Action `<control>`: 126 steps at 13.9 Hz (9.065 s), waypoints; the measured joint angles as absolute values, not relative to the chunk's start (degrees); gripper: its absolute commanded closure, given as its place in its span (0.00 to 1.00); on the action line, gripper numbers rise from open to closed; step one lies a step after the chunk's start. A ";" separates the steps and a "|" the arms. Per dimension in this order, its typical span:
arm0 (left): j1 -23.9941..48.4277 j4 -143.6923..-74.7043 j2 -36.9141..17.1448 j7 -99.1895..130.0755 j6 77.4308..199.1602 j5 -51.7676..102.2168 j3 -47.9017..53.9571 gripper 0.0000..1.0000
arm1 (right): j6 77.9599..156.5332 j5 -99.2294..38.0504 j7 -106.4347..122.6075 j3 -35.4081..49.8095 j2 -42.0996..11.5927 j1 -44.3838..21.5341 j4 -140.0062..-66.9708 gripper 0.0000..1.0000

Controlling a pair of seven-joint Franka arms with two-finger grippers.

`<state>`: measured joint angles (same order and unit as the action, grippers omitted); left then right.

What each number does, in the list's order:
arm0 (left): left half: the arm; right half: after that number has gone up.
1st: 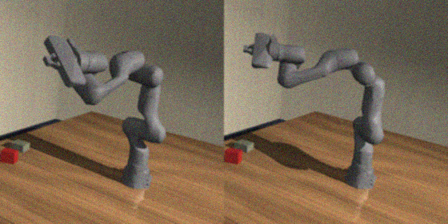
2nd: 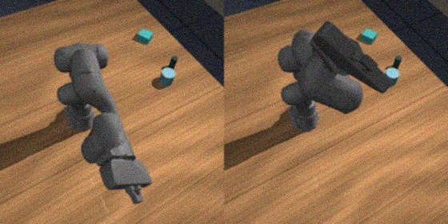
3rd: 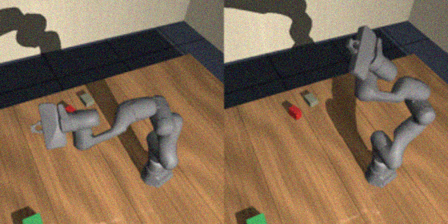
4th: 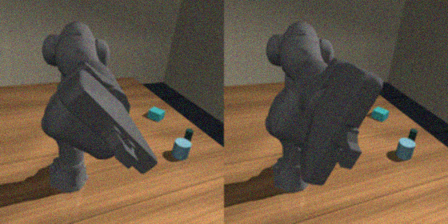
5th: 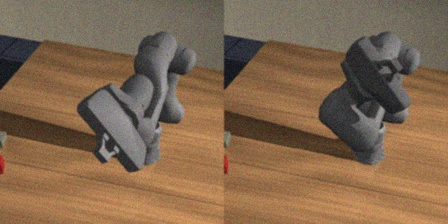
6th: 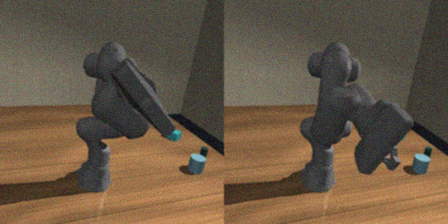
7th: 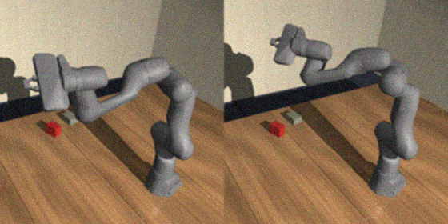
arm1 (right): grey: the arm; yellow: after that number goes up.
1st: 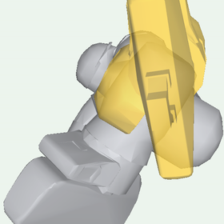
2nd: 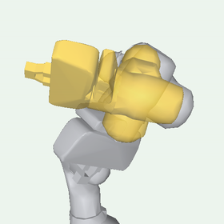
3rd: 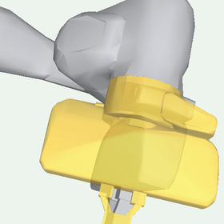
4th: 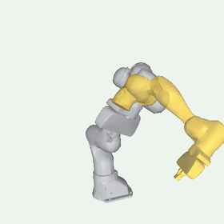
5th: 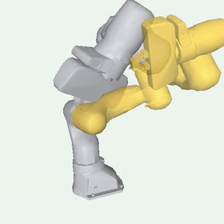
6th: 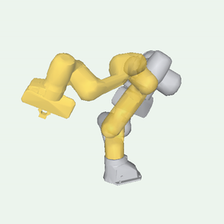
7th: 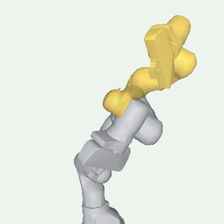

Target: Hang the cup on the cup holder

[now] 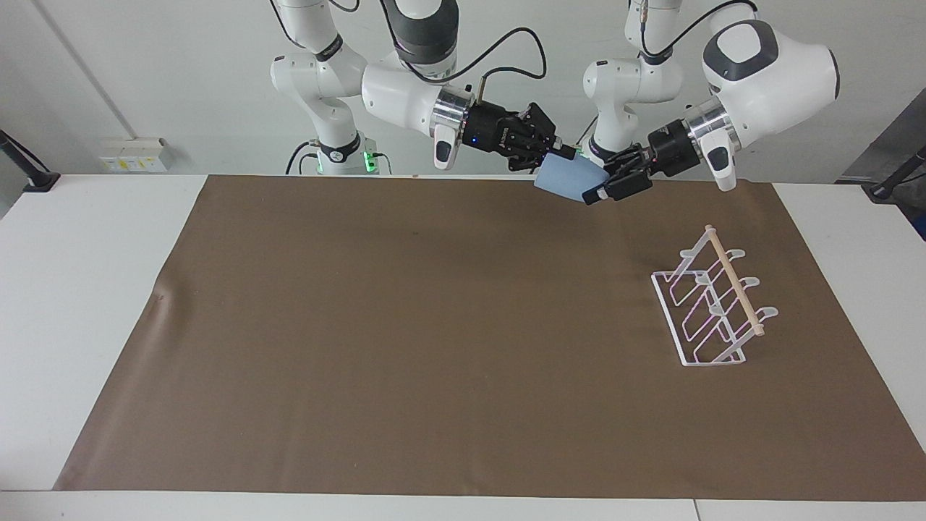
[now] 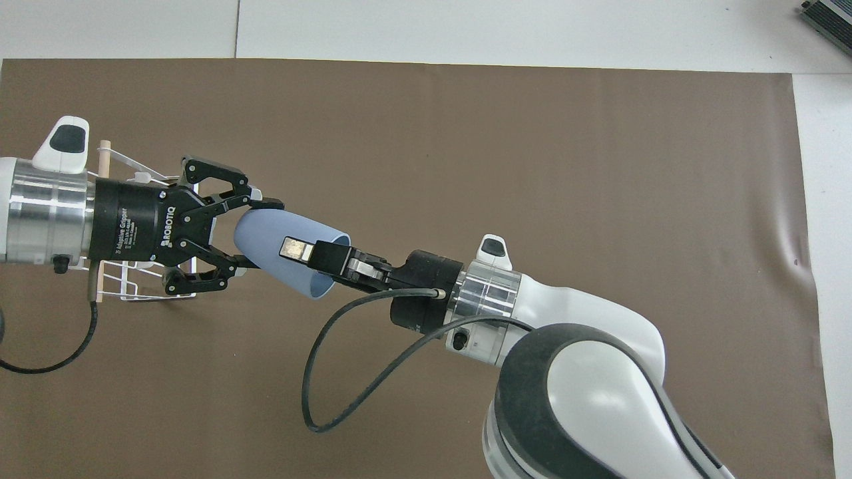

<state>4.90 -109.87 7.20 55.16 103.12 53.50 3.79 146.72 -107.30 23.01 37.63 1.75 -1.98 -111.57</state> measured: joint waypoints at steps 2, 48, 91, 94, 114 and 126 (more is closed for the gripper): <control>4.90 -109.87 7.20 55.17 103.12 53.50 3.78 1.00 | 146.91 -107.30 22.06 37.65 1.75 -2.00 -111.57 0.83; 2.93 -103.88 -1.30 35.46 133.44 -11.49 3.00 1.00 | 116.46 -22.18 20.47 22.30 -0.14 0.59 -102.22 0.00; 0.46 -96.03 -1.58 14.19 109.61 -7.49 5.95 0.00 | 94.33 0.56 2.26 -4.10 1.03 -0.74 -95.62 0.00; 0.45 -95.21 -0.03 5.41 102.65 -6.06 5.88 0.00 | 93.37 0.57 2.26 -4.11 1.57 -0.75 -94.16 0.00; 0.37 -94.99 4.61 -2.37 89.95 0.82 5.18 0.00 | 88.13 0.56 2.26 -4.08 1.84 -1.15 -90.05 0.00; 0.36 -94.78 4.73 -2.39 89.33 0.74 5.08 0.00 | 88.13 0.56 2.26 -4.08 1.84 -1.15 -90.05 0.00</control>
